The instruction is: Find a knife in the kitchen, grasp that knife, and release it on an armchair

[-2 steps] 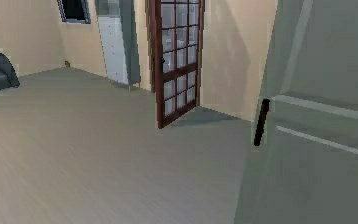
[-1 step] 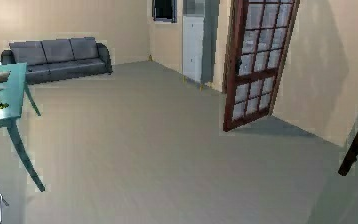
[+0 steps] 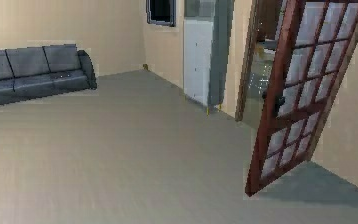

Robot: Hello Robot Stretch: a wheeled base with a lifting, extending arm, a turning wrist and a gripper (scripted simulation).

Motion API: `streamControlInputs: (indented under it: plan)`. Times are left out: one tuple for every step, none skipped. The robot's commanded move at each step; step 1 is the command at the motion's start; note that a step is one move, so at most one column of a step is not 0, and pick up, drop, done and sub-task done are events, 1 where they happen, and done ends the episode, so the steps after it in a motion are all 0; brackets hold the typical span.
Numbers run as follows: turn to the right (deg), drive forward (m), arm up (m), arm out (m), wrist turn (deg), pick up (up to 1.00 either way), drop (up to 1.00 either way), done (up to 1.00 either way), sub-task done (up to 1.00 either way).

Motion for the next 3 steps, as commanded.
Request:
streamControlInputs:
  plan:
    - [0.0,1.00,0.00,0.00,0.0,0.00,0.00,0.00,0.00]
    - [0.0,0.20,0.00,0.00,0.0,0.00,0.00,0.00,0.00]
    - [33.0,0.00,0.00,0.00,0.0,0.00,0.00,0.00,0.00]
